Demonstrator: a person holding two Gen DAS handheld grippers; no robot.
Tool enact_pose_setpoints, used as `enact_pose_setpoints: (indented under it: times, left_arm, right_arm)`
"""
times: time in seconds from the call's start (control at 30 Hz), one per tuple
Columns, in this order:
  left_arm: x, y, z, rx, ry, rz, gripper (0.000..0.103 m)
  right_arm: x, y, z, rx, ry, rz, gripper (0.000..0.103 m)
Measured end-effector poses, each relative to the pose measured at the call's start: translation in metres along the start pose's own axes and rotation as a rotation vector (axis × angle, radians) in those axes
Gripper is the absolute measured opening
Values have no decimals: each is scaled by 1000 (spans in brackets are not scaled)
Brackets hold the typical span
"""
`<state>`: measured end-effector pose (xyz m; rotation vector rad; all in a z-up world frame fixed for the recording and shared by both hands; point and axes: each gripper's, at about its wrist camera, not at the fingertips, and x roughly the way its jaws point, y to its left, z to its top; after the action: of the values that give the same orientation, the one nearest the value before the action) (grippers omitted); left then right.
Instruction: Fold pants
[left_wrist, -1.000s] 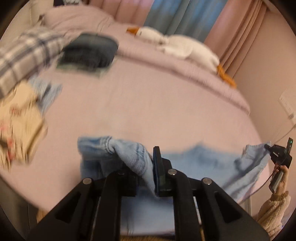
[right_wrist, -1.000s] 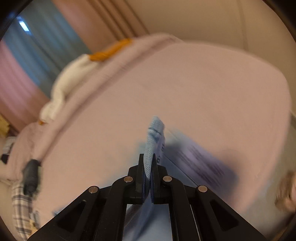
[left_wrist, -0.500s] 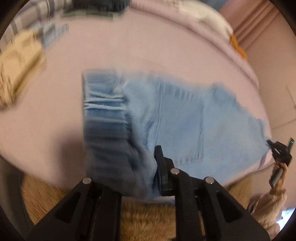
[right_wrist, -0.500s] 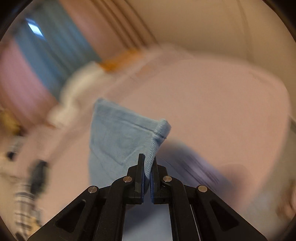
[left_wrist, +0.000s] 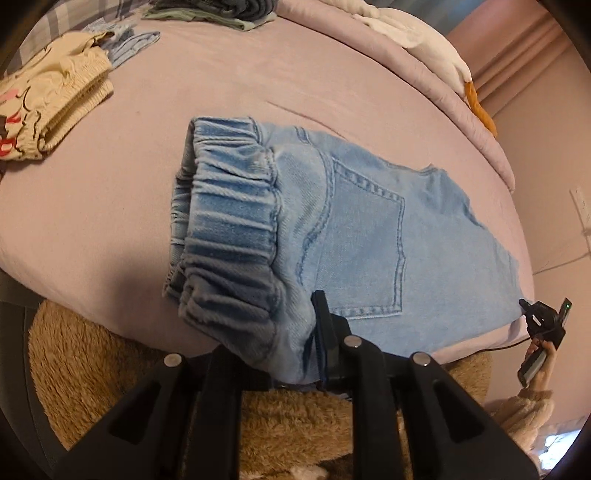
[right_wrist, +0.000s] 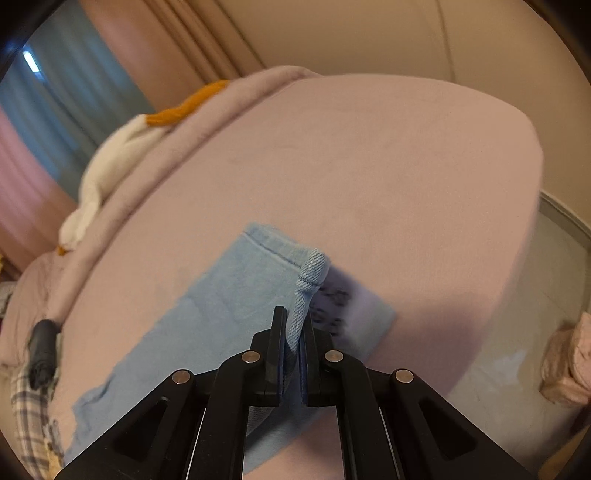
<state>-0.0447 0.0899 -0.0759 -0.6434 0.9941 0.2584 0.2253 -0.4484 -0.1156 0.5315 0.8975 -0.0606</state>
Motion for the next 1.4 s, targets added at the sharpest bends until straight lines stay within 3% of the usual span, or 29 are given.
enact_pose_setpoints:
  times: [0.1, 0.27, 0.33, 0.37, 0.43, 0.5, 0.57, 0.63, 0.7, 0.8, 0.87, 0.9, 0.93, 0.97, 1.0, 1.1, 1.13, 1.2, 1.23, 1.27, 1.3, 1.4]
  left_arm:
    - [6, -2, 2, 8, 2, 22, 19]
    - [1, -8, 3, 35, 3, 58, 24]
    - [-5, -10, 1, 40, 16, 64, 34]
    - [-9, -9, 0, 36, 15, 52, 46]
    - [-25, -6, -2, 27, -15, 59, 65]
    - [-43, -3, 0, 30, -73, 70, 66]
    - [-52, 0, 9, 32, -112, 56, 69]
    - [-52, 2, 27, 31, -152, 70, 69]
    - [-44, -1, 43, 44, -172, 119, 67]
    - [-24, -11, 63, 59, -173, 97, 67]
    - [-9, -13, 74, 64, -177, 82, 59]
    - [-3, -12, 76, 77, -177, 97, 58]
    - [5, -11, 76, 102, -171, 159, 44]
    - [12, -12, 76, 134, -170, 211, 39]
    - [16, -10, 74, 156, -173, 217, 38]
    - [18, 1, 68, 166, -192, 210, 38]
    - [17, 1, 67, 170, -196, 213, 39]
    - [10, 1, 65, 171, -192, 213, 38]
    - [2, 1, 66, 154, -190, 197, 33]
    - [-5, -1, 67, 150, -201, 178, 19]
    - [-14, -3, 69, 148, -222, 150, 12]
    - [-39, -15, 81, 123, -307, 133, 12]
  right_arm:
    - [10, 4, -8, -54, -23, -32, 3]
    - [-7, 46, -11, -263, -20, -264, 7]
    - [-28, 63, -12, -302, -64, -287, 21]
    - [-46, 64, -17, -329, -93, -278, 28]
    - [-68, 93, -25, -405, -145, -224, 60]
    - [-82, 139, -37, -518, -152, -88, 63]
    - [-82, 180, -54, -617, -96, 63, 63]
    - [-66, 226, -74, -700, 20, 221, 63]
    - [-45, 270, -99, -769, 145, 320, 63]
    - [-22, 323, -134, -871, 211, 361, 63]
    - [-5, 351, -152, -899, 269, 387, 63]
    - [1, 360, -154, -905, 291, 397, 63]
    - [16, 371, -164, -917, 323, 386, 63]
    - [25, 376, -171, -936, 336, 352, 63]
    - [35, 378, -179, -970, 352, 301, 63]
    - [50, 377, -198, -1027, 335, 239, 55]
    - [45, 375, -199, -1039, 294, 251, 31]
    - [32, 370, -188, -970, 271, 282, 7]
    - [21, 368, -179, -933, 234, 298, 2]
    - [13, 369, -176, -915, 195, 309, 1]
    - [10, 370, -172, -920, 184, 311, 1]
    - [20, 365, -170, -944, 206, 306, 1]
